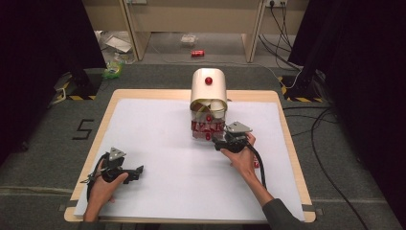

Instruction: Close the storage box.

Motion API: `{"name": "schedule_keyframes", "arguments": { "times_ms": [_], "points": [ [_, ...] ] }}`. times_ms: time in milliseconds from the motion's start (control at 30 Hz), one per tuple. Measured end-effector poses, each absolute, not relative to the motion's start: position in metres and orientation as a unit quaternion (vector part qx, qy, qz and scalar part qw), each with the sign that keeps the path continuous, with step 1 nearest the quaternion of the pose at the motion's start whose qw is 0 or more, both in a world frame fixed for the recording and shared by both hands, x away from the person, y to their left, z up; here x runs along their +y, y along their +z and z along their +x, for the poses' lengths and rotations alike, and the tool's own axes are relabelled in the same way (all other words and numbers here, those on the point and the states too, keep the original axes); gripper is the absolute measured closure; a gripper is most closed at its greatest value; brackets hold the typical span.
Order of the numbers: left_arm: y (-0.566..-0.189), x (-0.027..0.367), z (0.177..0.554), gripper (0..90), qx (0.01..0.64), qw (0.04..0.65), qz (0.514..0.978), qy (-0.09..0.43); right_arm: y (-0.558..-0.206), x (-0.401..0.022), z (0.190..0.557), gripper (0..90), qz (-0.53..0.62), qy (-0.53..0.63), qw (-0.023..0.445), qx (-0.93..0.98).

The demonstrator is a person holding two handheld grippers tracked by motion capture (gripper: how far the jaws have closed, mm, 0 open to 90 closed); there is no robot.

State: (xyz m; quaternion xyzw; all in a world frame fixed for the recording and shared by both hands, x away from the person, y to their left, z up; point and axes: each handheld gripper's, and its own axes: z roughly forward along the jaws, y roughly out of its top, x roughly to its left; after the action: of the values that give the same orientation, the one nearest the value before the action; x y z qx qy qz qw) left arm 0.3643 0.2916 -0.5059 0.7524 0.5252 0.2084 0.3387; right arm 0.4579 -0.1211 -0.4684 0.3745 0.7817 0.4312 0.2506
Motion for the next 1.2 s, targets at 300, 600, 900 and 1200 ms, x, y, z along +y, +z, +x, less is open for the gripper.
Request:
{"name": "schedule_keyframes", "arguments": {
  "times_ms": [300, 600, 900, 1200],
  "points": [
    [-0.506, 0.292, 0.364, 0.0, 0.525, 0.339, 0.752, 0.209, -0.470, -0.122, 0.462, 25.2, 0.374, 0.432, 0.263, 0.778],
    [-0.506, 0.292, 0.364, 0.0, 0.525, 0.339, 0.752, 0.209, -0.472, -0.124, 0.469, 23.4, 0.381, 0.436, 0.268, 0.770],
    [-0.506, 0.292, 0.364, 0.0, 0.525, 0.339, 0.752, 0.209, -0.475, -0.125, 0.475, 20.7, 0.394, 0.443, 0.268, 0.759],
    [-0.506, 0.292, 0.364, 0.0, 0.525, 0.339, 0.752, 0.209, -0.474, -0.128, 0.479, 19.3, 0.400, 0.442, 0.273, 0.754]
  ]
}}
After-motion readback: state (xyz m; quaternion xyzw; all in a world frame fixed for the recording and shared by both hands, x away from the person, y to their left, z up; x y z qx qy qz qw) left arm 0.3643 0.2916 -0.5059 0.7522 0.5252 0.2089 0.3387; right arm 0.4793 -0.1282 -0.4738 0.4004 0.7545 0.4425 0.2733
